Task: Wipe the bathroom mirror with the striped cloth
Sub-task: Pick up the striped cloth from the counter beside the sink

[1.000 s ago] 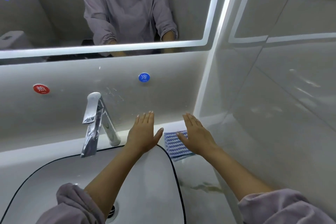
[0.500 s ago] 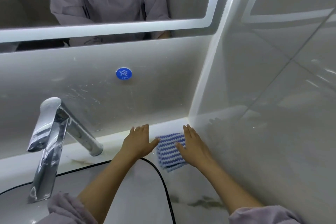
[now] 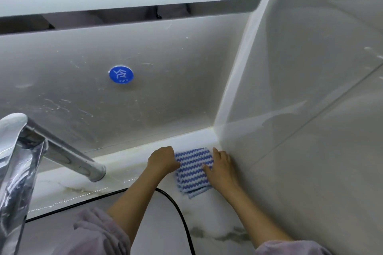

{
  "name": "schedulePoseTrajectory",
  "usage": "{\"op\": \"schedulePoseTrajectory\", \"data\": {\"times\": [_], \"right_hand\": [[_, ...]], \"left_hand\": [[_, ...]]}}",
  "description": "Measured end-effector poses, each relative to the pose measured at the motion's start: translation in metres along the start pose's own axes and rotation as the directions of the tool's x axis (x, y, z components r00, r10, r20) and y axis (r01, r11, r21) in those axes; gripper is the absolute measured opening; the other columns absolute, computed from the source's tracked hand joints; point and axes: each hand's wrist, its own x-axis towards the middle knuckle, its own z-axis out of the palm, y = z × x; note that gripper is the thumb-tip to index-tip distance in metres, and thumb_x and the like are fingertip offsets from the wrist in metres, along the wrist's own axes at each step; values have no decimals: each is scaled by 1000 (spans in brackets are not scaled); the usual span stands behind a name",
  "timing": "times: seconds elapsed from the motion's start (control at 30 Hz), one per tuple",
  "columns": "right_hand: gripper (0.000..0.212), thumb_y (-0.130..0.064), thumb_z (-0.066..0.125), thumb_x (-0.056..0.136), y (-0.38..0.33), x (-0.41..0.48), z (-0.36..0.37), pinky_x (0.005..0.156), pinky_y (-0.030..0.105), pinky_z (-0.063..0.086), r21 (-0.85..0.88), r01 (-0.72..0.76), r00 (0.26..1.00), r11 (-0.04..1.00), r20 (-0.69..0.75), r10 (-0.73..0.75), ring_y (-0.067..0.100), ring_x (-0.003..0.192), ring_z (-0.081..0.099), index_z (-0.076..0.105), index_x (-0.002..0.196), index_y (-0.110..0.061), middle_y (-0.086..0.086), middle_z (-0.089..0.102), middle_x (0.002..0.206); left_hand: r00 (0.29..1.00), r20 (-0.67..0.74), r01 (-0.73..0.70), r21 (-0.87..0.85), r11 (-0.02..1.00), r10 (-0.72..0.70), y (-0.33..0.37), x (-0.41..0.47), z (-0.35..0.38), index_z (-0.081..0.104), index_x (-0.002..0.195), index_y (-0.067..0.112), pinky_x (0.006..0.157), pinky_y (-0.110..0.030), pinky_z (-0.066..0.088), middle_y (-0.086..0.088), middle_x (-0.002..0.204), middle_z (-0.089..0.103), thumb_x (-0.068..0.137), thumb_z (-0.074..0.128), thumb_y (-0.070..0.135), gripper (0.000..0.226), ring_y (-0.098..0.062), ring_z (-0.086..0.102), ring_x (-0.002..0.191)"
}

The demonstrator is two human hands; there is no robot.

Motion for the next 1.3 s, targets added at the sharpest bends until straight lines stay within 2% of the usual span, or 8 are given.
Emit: {"op": "schedulePoseTrajectory", "data": {"times": [0.07,0.17,0.4,0.6,0.83,1.0,1.13,1.3], "right_hand": [[65,-40,49,95,-1,1,2,102,31,34,-2,2,1000,1000,1,-2,25,124,36,22,147,-11,9,37,139],[58,-39,51,94,-3,1,2,99,30,35,25,0,1000,1000,-13,0,23,121,38,31,142,-12,9,40,134],[45,-36,63,88,-10,1,0,94,32,44,256,-133,990,957,-11,141,23,114,47,51,122,-9,9,51,123],[28,-31,66,86,-17,5,-7,74,31,51,464,-272,961,843,176,213,19,87,63,56,104,-12,6,66,108],[16,-22,58,92,-19,0,-10,74,33,51,526,-192,981,829,131,145,22,84,63,62,97,-8,10,68,99],[16,-22,56,94,-23,-6,-20,82,35,53,615,-125,989,778,137,50,21,92,64,60,105,-11,7,67,102],[13,-18,59,93,-30,-11,-37,84,40,56,675,-57,997,735,79,5,18,88,68,68,100,-12,4,72,96],[11,-16,62,91,-43,-18,-67,78,35,58,718,45,998,694,1,-66,16,82,71,69,92,-24,0,74,90]], "left_hand": [[999,4,37,-36,999,-37,1,4,2,45,76,19,56,-21,34,5,75,45,82,63,31,22,-8,41,63],[999,27,37,-84,996,-35,3,10,5,32,63,21,49,-19,27,5,65,37,80,65,30,38,-6,34,54],[995,72,78,-183,980,-66,6,20,9,37,64,17,49,-19,30,2,65,40,75,74,29,40,-9,38,56],[984,177,53,-176,983,-21,6,23,10,53,86,9,71,-26,40,-6,89,53,75,74,26,29,-19,51,81],[988,151,4,-194,981,26,4,22,12,50,91,11,71,-26,39,0,79,50,77,73,27,31,-18,49,83],[989,143,-3,-309,951,49,-1,20,11,50,96,13,74,-26,39,-5,97,55,77,73,37,39,-17,51,86],[992,105,-5,-512,859,68,0,11,7,55,113,7,79,-28,41,-7,107,59,80,72,33,45,-19,54,92],[962,73,-89,-829,552,265,5,-17,-7,64,99,20,90,-30,51,-3,106,69,84,69,21,16,-19,64,98]]}}
